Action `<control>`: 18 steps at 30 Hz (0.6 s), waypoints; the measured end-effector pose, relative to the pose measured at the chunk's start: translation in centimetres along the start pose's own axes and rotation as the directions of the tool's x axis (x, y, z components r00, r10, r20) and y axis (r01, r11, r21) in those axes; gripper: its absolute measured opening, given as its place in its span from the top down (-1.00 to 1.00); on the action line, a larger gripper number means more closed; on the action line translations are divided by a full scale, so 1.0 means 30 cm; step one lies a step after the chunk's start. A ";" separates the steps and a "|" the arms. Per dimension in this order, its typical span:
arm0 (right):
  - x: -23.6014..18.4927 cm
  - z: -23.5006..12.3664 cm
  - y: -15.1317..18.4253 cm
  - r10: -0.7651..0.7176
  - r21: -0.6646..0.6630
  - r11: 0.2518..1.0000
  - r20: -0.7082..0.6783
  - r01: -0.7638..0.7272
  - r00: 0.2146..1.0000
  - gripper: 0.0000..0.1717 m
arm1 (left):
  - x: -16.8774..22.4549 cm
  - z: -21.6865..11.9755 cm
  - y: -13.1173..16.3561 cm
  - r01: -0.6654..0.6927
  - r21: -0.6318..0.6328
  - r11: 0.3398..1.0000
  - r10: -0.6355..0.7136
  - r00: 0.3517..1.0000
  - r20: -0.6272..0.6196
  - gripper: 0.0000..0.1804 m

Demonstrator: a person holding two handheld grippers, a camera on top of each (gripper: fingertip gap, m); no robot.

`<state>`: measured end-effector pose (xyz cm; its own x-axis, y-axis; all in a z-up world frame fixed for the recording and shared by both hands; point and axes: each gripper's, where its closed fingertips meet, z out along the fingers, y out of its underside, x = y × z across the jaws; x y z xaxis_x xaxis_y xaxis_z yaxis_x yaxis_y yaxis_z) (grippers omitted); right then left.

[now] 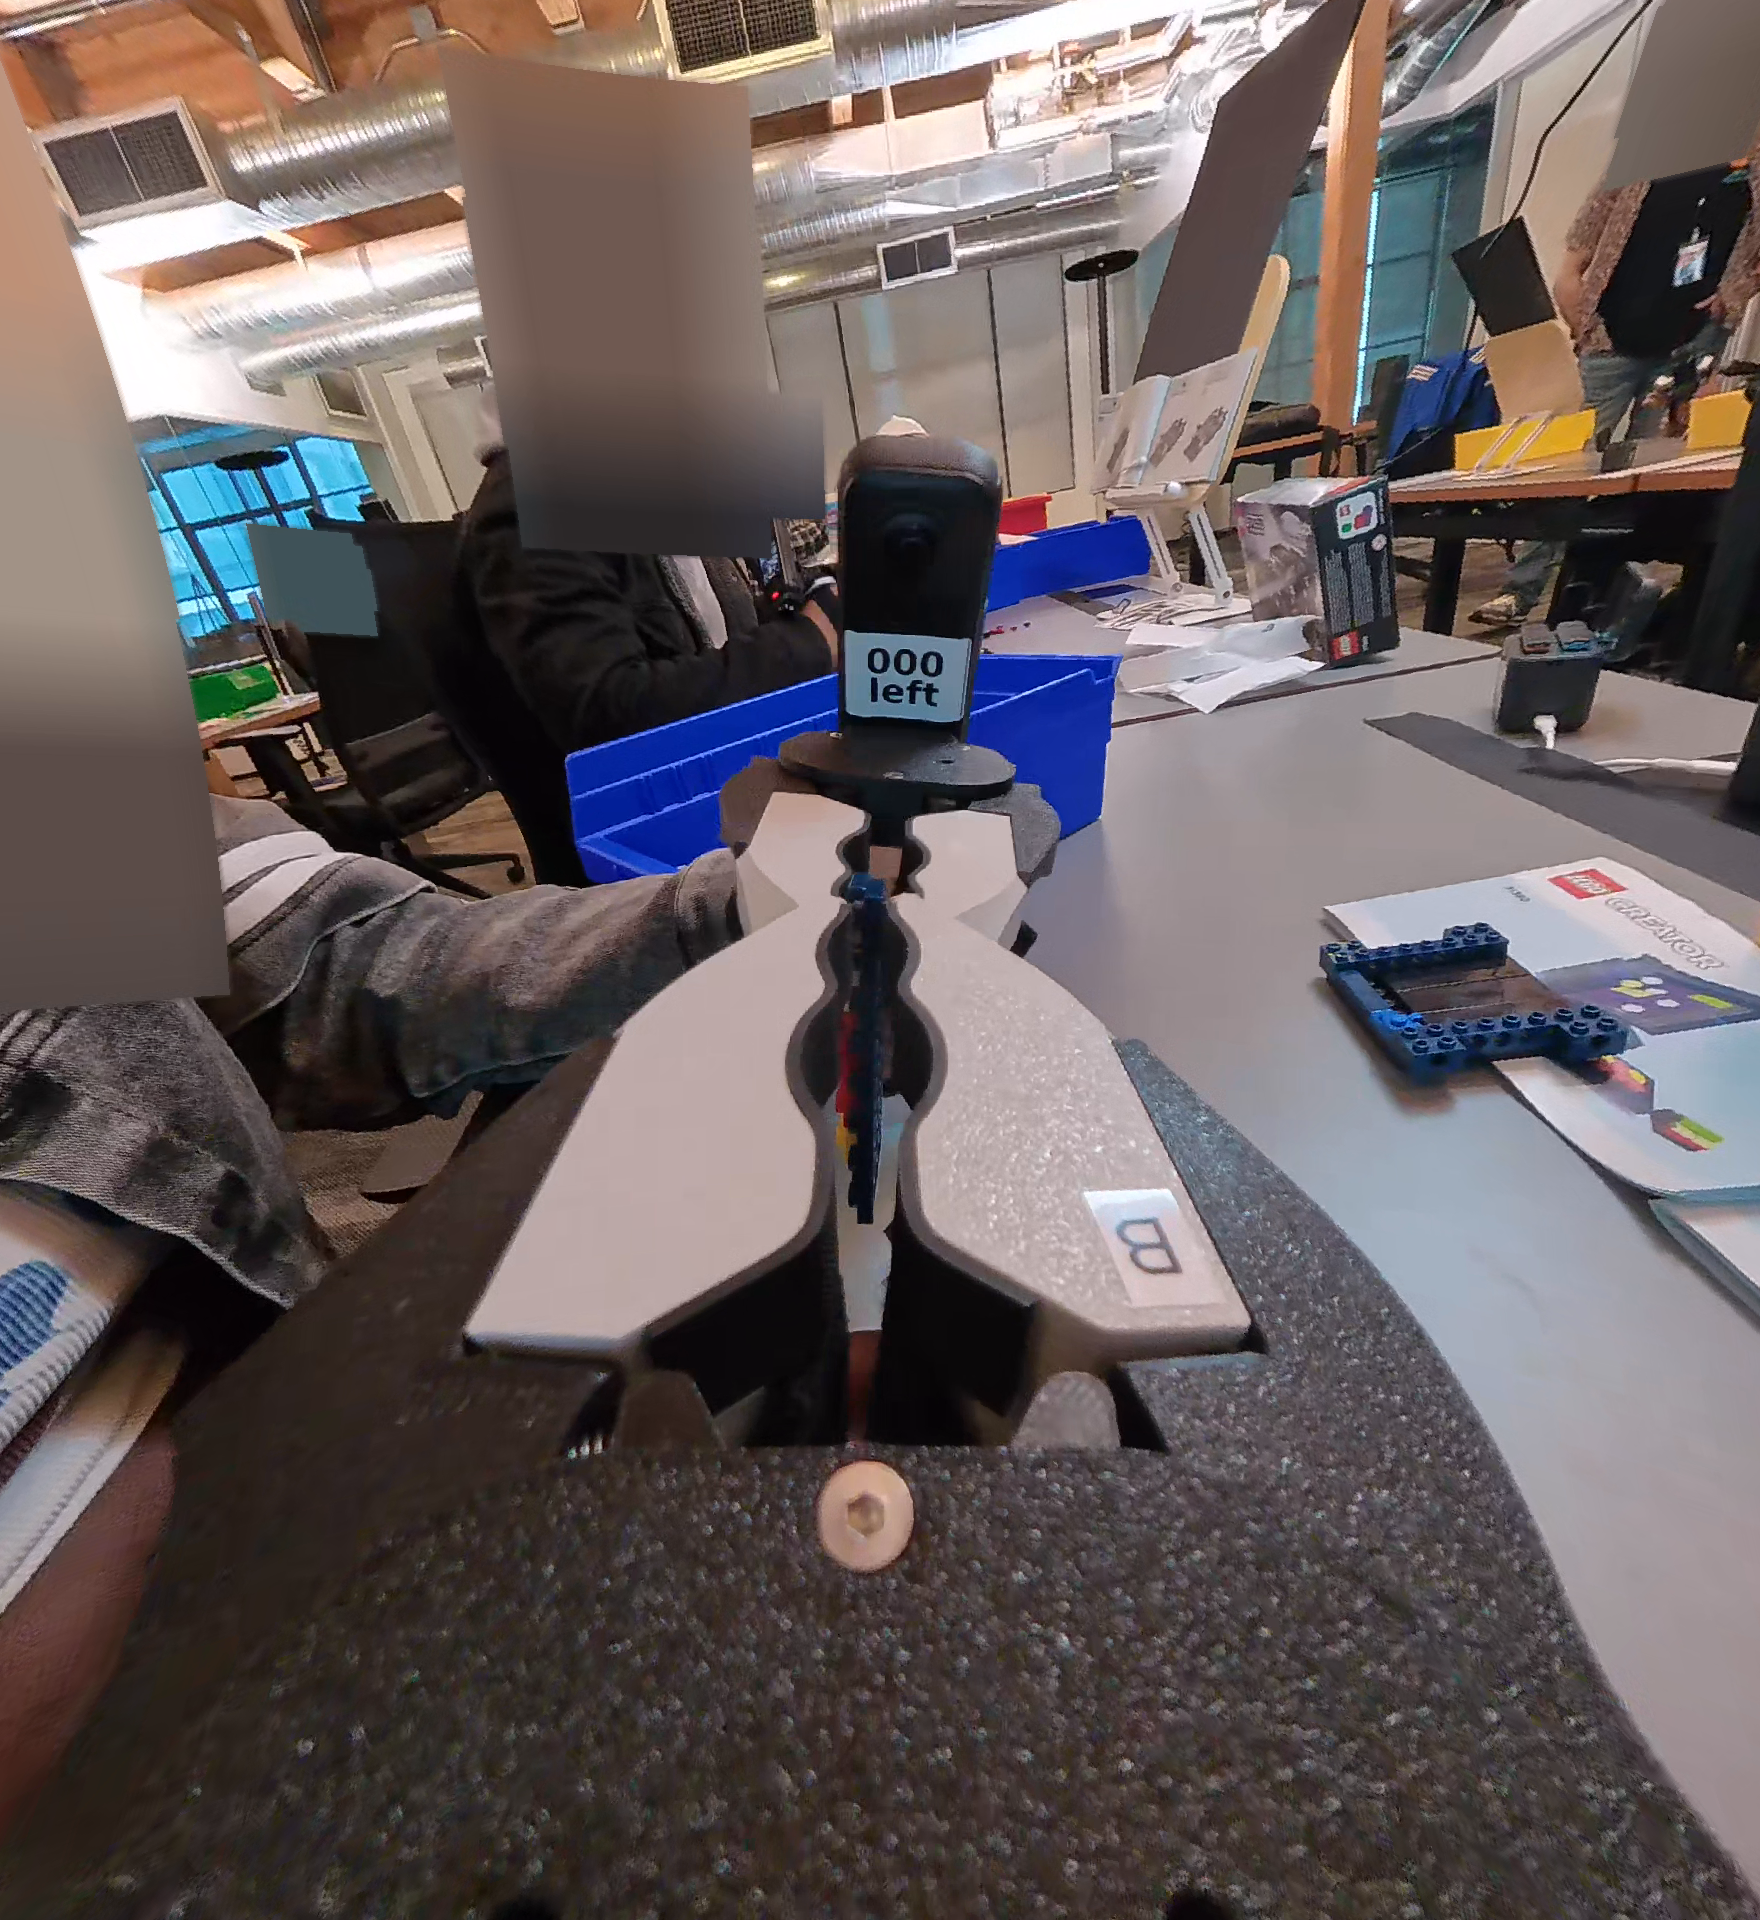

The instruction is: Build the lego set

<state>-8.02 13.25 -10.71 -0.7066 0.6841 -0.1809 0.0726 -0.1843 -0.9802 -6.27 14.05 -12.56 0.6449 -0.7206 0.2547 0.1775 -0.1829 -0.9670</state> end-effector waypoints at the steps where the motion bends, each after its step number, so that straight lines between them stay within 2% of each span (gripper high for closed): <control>1: 0.000 0.000 0.000 0.003 0.000 1.000 0.001 -0.003 1.000 0.95 | 0.000 -0.002 -0.003 0.002 0.009 1.000 -0.002 1.000 0.000 0.87; 6: 0.000 0.003 0.007 0.003 -0.014 1.000 -0.003 -0.003 1.000 0.95 | 0.005 0.002 0.002 -0.047 -0.005 0.999 0.047 0.999 0.010 0.91; 10: -0.004 0.007 -0.005 0.084 0.027 0.996 0.022 -0.085 0.996 0.95 | 0.001 -0.002 -0.008 -0.219 -0.035 0.975 0.222 0.971 0.090 0.91; 14: 0.001 0.008 -0.008 0.169 0.059 0.983 0.045 -0.171 0.985 0.94 | -0.010 -0.003 -0.011 -0.300 -0.053 0.953 0.304 0.942 0.143 0.91; 16: 0.004 0.008 -0.007 0.196 0.070 0.978 0.049 -0.199 0.979 0.94 | -0.013 -0.003 -0.009 -0.305 -0.060 0.951 0.310 0.939 0.151 0.91; 18: 0.001 0.011 -0.006 0.165 0.071 0.983 0.043 -0.168 0.985 0.94 | -0.004 -0.005 -0.008 -0.247 -0.037 0.968 0.249 0.962 0.111 0.91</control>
<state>-8.28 13.07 -10.52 -0.7148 0.6129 -0.3368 0.1404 -0.3461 -0.9276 -6.49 14.07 -12.35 0.7472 -0.6645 0.0051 -0.0146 -0.0241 -0.9996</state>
